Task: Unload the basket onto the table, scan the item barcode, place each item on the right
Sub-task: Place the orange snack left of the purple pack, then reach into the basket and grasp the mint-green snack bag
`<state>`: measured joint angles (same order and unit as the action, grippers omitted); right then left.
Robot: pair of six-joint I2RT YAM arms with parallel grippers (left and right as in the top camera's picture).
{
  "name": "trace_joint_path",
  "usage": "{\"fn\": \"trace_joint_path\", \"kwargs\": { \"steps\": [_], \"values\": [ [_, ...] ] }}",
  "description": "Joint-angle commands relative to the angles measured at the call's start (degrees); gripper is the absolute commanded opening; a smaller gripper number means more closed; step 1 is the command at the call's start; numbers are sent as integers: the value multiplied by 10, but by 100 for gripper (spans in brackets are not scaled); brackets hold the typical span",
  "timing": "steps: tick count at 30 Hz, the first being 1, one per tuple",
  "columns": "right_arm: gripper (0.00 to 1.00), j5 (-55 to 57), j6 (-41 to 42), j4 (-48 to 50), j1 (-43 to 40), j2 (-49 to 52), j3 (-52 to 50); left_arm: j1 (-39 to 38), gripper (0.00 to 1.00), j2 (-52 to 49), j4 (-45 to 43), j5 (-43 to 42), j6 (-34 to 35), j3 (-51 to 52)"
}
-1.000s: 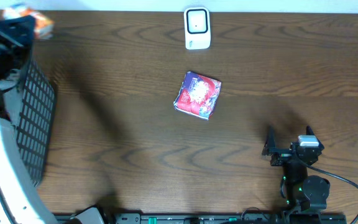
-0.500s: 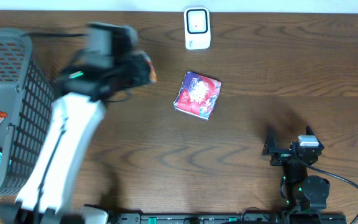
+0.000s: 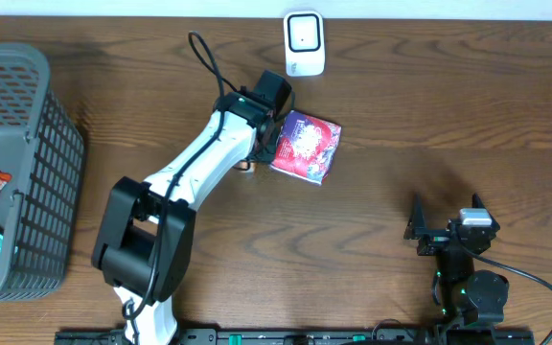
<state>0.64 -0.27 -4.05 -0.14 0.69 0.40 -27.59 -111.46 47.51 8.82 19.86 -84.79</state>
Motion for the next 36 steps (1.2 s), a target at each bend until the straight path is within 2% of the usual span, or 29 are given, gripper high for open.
{"fn": "trace_joint_path", "kwargs": {
  "steps": [1, 5, 11, 16, 17, 18, 21, 26, 30, 36],
  "values": [
    [99, -3, 6, -2, -3, -3, -1, 10, 69, 21, 10, 39, -19, -19],
    [99, -3, 6, -2, -3, -3, -1, 31, 79, 69, 37, 39, -40, -85],
    [99, -3, 6, -2, -3, -3, -1, 143, 79, 204, 46, 30, -27, -181],
    [99, -3, 6, -2, -3, -3, -1, 313, 79, 310, 42, 30, -22, -186],
    [99, -3, 6, -2, -3, -3, -1, 402, 80, 334, 49, 35, -22, -185],
    [99, -3, 6, -2, -3, -3, -1, 450, 80, 340, 55, 37, -20, -185],
    [99, -3, 6, -2, -3, -3, -1, 569, 80, 337, 87, 37, 11, -183],
    [99, -3, 6, -2, -3, -3, -1, 685, 99, 297, 115, 37, 114, -122],
    [99, -3, 6, -2, -3, -3, -1, 728, 98, 229, 112, 46, 137, -73],
    [99, -3, 6, -2, -3, -3, -1, 771, 98, 121, 135, 45, 137, -65]
  ]
}}
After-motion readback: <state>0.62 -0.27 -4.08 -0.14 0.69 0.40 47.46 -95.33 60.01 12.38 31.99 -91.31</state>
